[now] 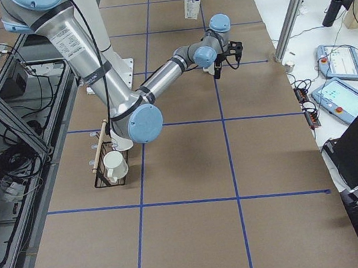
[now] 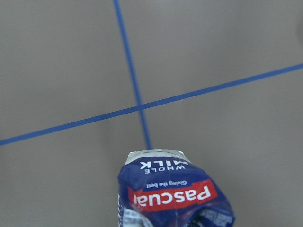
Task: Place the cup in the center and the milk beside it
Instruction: 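Grasp the Pascual milk carton with the left gripper and lift it, then carry the milk carton with the left gripper and set it beside the mug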
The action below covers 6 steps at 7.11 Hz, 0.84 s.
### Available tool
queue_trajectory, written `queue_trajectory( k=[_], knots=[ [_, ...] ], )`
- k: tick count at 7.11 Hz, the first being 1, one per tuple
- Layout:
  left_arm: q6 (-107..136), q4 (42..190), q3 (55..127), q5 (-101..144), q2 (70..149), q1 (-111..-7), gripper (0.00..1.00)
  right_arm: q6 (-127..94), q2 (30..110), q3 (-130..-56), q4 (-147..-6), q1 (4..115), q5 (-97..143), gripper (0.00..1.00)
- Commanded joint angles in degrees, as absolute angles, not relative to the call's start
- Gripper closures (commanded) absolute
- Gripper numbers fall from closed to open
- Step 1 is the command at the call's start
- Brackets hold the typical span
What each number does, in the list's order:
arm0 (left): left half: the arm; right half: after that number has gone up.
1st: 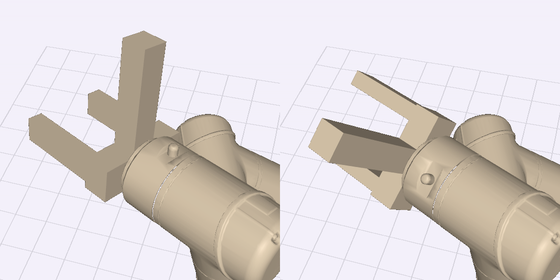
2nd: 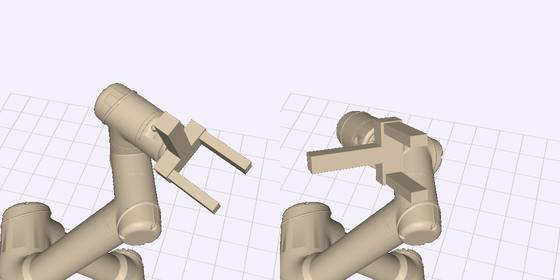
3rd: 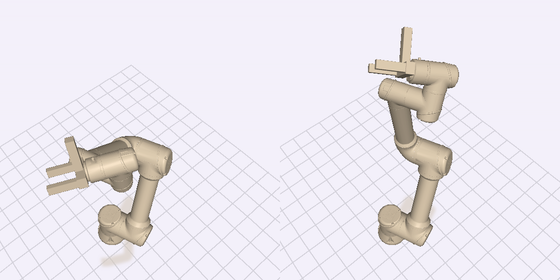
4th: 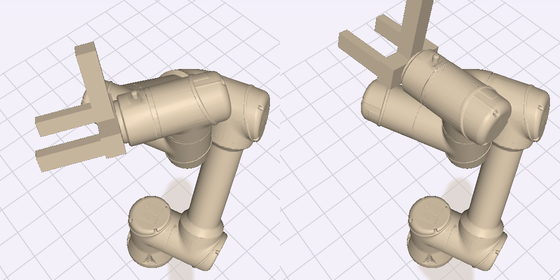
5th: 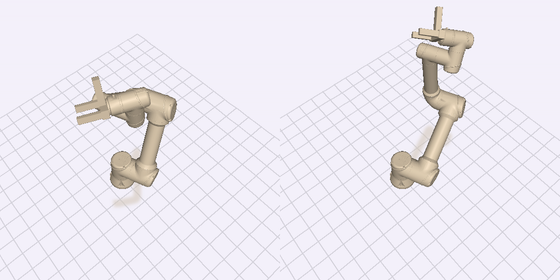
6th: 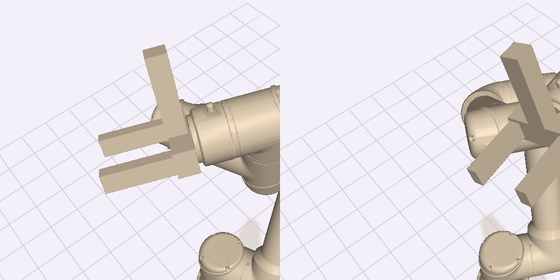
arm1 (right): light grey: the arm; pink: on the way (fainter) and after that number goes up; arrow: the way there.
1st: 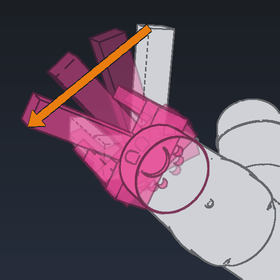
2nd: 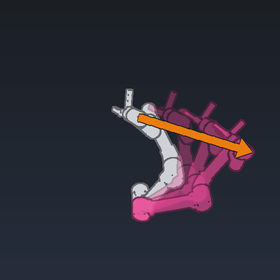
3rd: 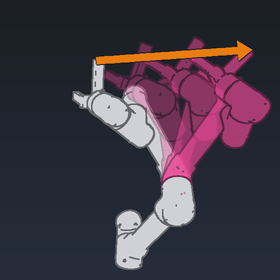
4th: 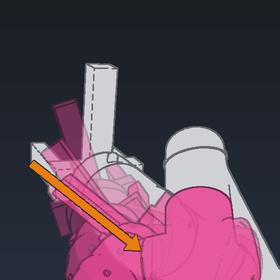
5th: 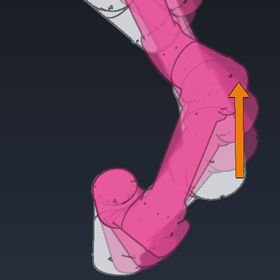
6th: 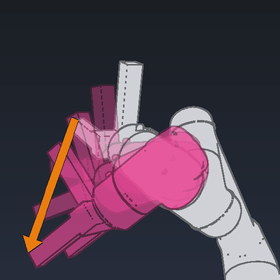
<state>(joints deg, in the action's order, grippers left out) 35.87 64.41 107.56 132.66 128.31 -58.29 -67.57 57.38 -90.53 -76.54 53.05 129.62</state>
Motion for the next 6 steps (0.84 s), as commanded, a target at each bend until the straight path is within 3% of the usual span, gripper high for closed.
queue_trajectory(
  k=[1,4,6],
  knots=[
    [50.48,75.42,94.99,129.82,137.52,-52.31,1.00,-67.50,58.18,-90.62,-76.38,53.09,129.73,0.00],
    [57.91,83.66,80.45,125.69,147.02,-48.53,1.00,-67.50,58.27,-90.88,-76.29,53.00,129.64,0.00],
    [59.32,86.47,78.41,121.92,147.13,-46.07,1.00,-67.50,58.36,-90.88,-76.29,53.00,129.64,0.00]
  ],
)
